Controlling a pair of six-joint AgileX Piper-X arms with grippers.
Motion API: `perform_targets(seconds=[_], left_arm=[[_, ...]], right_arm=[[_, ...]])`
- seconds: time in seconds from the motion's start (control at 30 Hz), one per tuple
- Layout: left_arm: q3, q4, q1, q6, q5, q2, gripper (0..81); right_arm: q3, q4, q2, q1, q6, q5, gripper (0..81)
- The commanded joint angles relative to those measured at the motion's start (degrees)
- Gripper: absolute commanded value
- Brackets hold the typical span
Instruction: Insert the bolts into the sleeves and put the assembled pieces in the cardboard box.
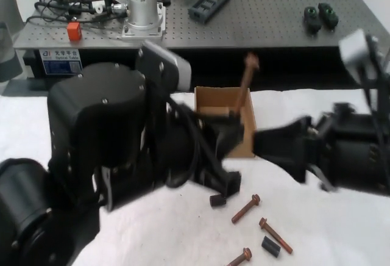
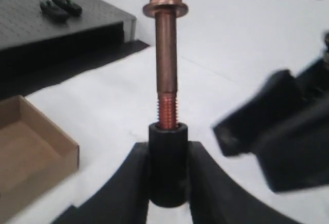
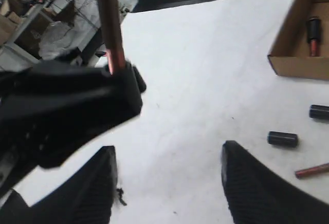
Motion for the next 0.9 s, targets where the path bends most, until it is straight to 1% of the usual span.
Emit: perform_targets(seconds=[0.0,0.2,0.33,0.47,0.53,0.6,0.67,0.77,0.87], left_arm=[[-0.92,-13.21,1.80,-1.73,-1.78,4.02,0.7],[-0.92,-29.71,2.24,-0.46,-5.36,8.75,0.7],[-0.92,-29.84,2.24,0.31,-6.03,10.36,0.7],[-1.25,-29.44,2.24,0.15,-7.60,12.39,0.7],[-3.06,-24.51,2.48,-3.63,-9.79,13.46,0.7],[-7.67,-15.04,3.19,-7.00,-10.15,14.96,0.7],[-14.46,-4.50,4.21,-7.28,-10.13,18.08,0.7],[-26.30,7.12,6.04,-7.28,-10.13,25.20,0.7],[-39.80,19.17,7.92,-7.28,-10.13,33.93,0.7]], right_arm=[[-0.31,3.25,-3.64,-1.00,-3.04,1.69,44.0],[-0.31,10.81,-13.90,-2.54,-4.69,8.40,44.0],[-0.31,15.18,-17.11,-2.57,-5.76,11.68,44.0],[-0.17,17.75,-17.32,-2.57,-7.33,13.92,44.0],[-0.17,18.69,-17.14,-2.57,-7.31,14.04,44.0],[-0.17,20.19,-17.14,-2.57,-7.31,15.29,44.0],[-0.17,22.58,-17.14,-2.57,-7.31,17.62,44.0],[-0.17,26.65,-17.14,-2.57,-7.31,19.99,44.0],[-0.17,29.83,-17.14,-2.57,-6.51,20.49,44.0]])
